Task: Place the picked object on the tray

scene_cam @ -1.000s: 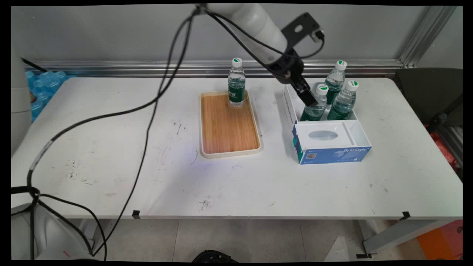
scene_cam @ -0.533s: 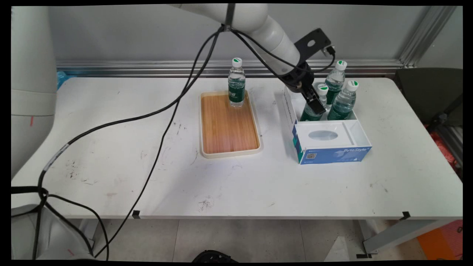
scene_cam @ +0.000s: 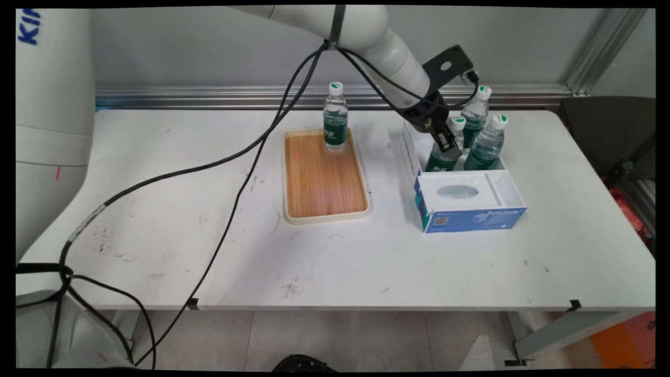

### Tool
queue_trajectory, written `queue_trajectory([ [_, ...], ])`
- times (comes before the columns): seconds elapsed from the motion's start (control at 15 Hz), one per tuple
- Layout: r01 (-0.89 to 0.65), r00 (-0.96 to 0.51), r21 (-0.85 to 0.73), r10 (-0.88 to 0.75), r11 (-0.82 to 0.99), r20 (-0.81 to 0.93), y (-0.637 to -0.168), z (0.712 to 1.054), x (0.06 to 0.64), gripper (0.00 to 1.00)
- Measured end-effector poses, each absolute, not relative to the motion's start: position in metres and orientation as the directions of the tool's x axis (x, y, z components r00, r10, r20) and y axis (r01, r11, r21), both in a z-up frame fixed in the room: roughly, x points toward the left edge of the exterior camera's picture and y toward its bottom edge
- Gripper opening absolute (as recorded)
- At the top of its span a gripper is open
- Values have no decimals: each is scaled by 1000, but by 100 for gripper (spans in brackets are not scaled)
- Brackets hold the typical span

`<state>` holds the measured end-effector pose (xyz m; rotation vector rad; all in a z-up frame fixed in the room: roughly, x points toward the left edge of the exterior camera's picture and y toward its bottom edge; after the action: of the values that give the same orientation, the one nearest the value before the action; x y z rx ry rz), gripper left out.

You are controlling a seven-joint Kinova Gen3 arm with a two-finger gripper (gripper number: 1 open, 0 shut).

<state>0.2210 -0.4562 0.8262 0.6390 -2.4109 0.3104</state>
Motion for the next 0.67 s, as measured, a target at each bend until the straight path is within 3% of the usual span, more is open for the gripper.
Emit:
queue_trajectory([
  [0.33, -524, -686, -61, -377, 850, 622, -457, 840, 222, 0],
  [0.67, -549, -656, -45, -397, 835, 642, -454, 886, 222, 0],
])
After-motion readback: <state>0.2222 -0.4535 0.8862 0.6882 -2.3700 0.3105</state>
